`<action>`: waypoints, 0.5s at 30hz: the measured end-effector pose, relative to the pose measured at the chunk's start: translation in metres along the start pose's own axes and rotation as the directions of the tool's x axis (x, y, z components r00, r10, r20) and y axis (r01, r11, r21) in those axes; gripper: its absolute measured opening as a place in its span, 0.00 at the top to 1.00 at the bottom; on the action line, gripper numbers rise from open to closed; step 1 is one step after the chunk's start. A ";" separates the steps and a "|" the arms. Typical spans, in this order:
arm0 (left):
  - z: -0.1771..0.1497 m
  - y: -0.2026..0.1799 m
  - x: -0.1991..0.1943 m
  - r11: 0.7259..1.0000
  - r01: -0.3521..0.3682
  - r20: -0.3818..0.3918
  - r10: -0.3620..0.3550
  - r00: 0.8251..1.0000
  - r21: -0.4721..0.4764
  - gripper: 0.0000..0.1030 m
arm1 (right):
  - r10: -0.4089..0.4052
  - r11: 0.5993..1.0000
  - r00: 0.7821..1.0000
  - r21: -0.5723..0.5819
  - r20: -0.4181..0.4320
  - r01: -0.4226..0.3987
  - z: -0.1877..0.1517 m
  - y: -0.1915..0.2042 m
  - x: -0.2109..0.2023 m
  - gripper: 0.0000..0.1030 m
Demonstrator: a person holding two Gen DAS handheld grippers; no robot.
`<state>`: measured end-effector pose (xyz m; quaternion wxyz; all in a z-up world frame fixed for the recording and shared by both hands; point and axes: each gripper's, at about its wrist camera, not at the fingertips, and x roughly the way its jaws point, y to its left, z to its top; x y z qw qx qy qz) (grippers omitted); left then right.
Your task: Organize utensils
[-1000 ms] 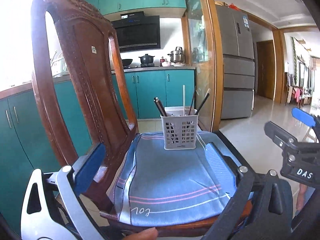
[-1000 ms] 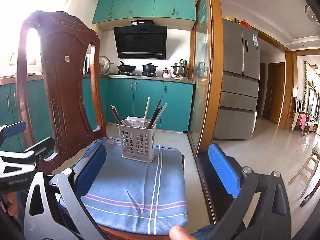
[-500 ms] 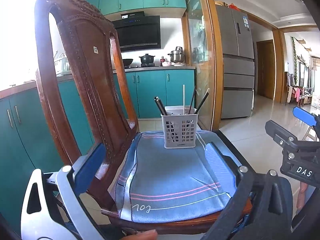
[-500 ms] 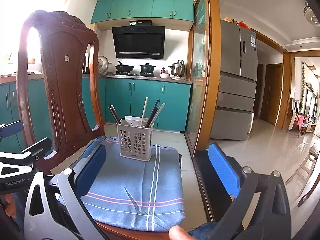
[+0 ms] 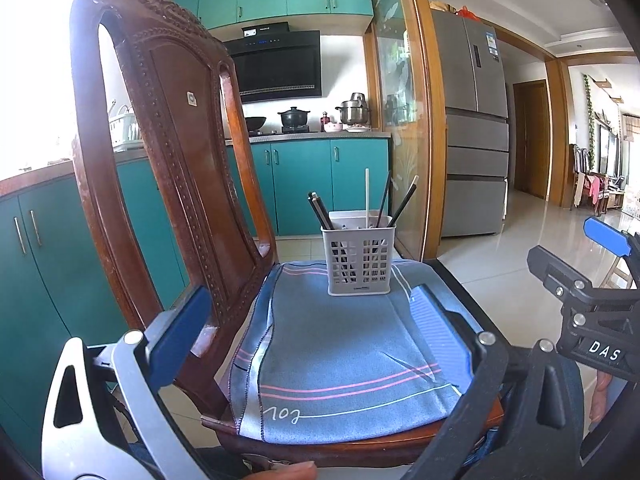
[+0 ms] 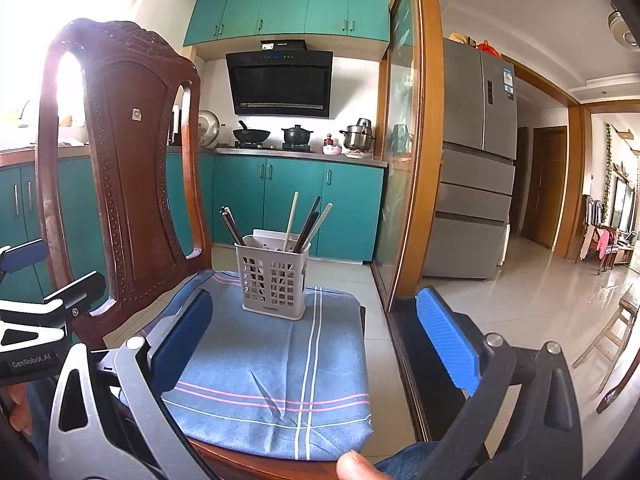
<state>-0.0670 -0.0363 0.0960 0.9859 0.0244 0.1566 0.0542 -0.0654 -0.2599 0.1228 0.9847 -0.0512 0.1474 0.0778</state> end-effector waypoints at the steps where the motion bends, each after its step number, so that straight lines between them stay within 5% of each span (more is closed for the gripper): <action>1: 0.000 0.000 0.000 1.000 0.000 0.000 0.000 1.000 0.000 0.04 | 0.001 1.000 1.000 0.000 -0.001 -0.001 -0.001 0.000 0.000 0.03; 15: 0.002 -0.001 -0.004 1.000 0.003 0.008 -0.003 1.000 -0.002 0.04 | 0.012 1.000 1.000 -0.004 0.000 -0.012 -0.003 -0.003 -0.001 0.03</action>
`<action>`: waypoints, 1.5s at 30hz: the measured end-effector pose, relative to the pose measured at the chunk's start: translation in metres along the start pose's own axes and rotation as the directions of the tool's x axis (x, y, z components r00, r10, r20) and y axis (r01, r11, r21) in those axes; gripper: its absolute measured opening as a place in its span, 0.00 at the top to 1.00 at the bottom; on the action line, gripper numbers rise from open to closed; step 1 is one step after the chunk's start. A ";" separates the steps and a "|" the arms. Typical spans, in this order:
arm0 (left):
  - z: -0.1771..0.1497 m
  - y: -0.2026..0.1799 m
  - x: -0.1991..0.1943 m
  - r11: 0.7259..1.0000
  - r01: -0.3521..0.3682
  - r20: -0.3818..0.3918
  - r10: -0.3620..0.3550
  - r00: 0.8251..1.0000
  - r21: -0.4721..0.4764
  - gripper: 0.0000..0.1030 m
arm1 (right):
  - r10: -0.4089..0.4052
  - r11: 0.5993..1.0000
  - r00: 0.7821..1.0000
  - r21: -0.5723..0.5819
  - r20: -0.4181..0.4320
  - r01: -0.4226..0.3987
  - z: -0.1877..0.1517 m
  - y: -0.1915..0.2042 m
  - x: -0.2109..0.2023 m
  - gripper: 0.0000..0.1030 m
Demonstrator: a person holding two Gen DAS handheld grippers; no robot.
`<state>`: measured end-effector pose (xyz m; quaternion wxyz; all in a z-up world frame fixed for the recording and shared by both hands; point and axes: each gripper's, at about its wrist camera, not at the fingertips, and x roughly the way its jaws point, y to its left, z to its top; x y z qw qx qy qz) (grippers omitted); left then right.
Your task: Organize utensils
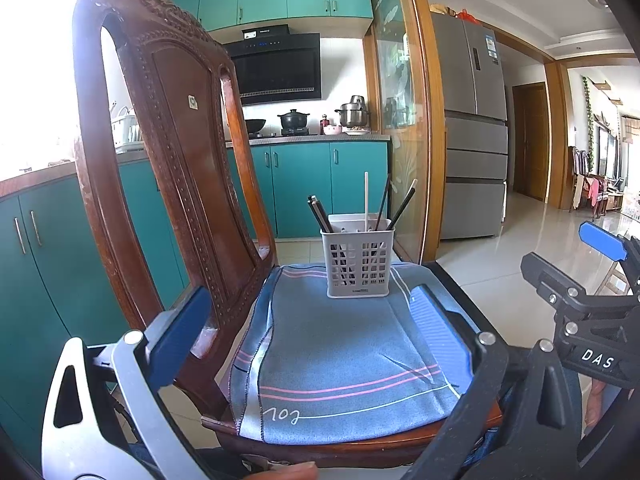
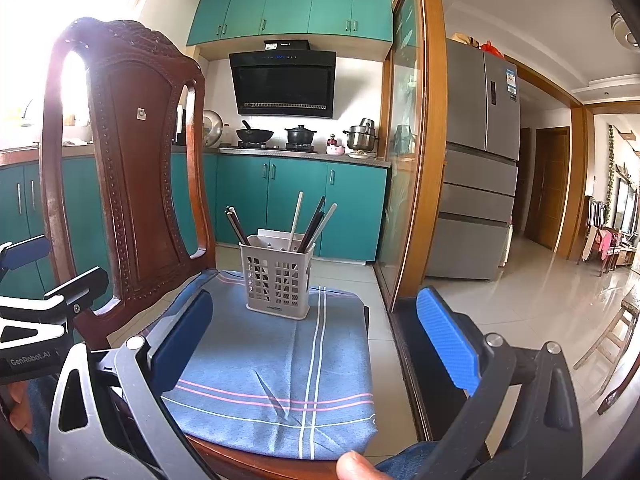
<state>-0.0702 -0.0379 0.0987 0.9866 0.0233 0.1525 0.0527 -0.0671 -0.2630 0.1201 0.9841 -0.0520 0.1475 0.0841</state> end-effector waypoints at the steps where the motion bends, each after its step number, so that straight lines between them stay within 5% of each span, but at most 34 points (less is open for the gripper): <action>1: 0.000 0.000 0.000 1.000 0.000 0.000 0.000 1.000 0.000 0.04 | 0.000 1.000 1.000 0.000 0.000 0.000 0.000 0.000 0.000 0.03; 34: -0.002 0.003 0.002 1.000 0.001 0.005 -0.001 1.000 -0.007 0.03 | 0.009 1.000 1.000 -0.009 -0.014 -0.009 -0.003 -0.008 0.003 0.03; 45: -0.011 0.005 0.033 0.999 0.028 -0.078 -0.031 0.996 -0.032 0.03 | 0.008 1.000 0.997 0.003 -0.080 -0.008 -0.013 -0.018 0.028 0.03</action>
